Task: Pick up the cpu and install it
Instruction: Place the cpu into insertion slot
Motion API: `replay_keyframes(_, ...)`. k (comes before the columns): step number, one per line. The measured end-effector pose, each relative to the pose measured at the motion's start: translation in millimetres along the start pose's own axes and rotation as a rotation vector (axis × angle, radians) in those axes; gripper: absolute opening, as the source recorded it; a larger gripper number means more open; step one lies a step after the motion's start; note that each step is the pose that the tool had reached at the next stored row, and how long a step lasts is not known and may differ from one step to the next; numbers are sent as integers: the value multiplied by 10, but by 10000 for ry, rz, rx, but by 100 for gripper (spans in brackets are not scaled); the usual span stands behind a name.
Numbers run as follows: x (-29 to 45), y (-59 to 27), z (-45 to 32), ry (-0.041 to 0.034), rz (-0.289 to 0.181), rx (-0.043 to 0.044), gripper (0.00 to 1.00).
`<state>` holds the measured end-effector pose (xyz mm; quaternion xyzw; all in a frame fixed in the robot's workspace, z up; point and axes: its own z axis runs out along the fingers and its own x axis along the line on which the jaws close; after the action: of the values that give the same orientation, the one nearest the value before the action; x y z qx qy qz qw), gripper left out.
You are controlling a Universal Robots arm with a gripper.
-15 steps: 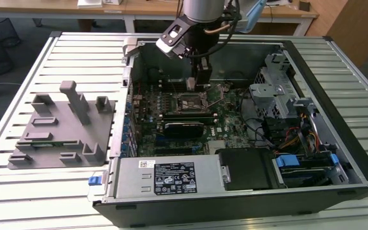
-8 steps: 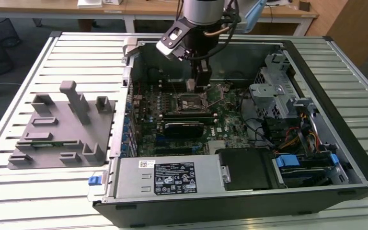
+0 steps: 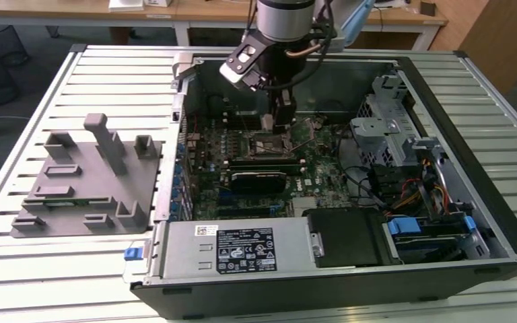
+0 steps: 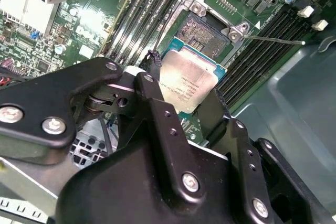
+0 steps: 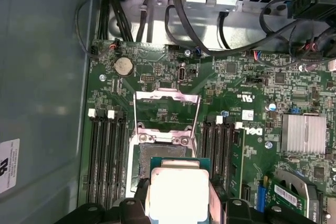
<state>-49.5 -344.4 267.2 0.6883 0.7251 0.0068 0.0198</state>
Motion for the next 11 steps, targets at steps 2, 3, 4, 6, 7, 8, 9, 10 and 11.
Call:
replay_keyframes(2, 1, -1, 16, 5, -94, -2, 53)
replay_keyframes(3, 1, -1, 22, 7, -147, -4, 53)
replay_keyframes(4, 1, -1, 28, 8, -170, -4, 53)
replay_keyframes(6, 1, -1, 36, 7, -172, -3, 53)
replay_keyframes(7, 1, -1, 38, 6, -173, -2, 53)
replay_keyframes(8, 1, -2, 39, 7, -173, -3, 53)
replay_keyframes(9, 1, -2, 41, 8, -173, -3, 53)
replay_keyframes(10, 1, -2, 44, 10, -172, -4, 53)
replay_keyframes(11, 1, -2, 45, 10, -172, -3, 53)
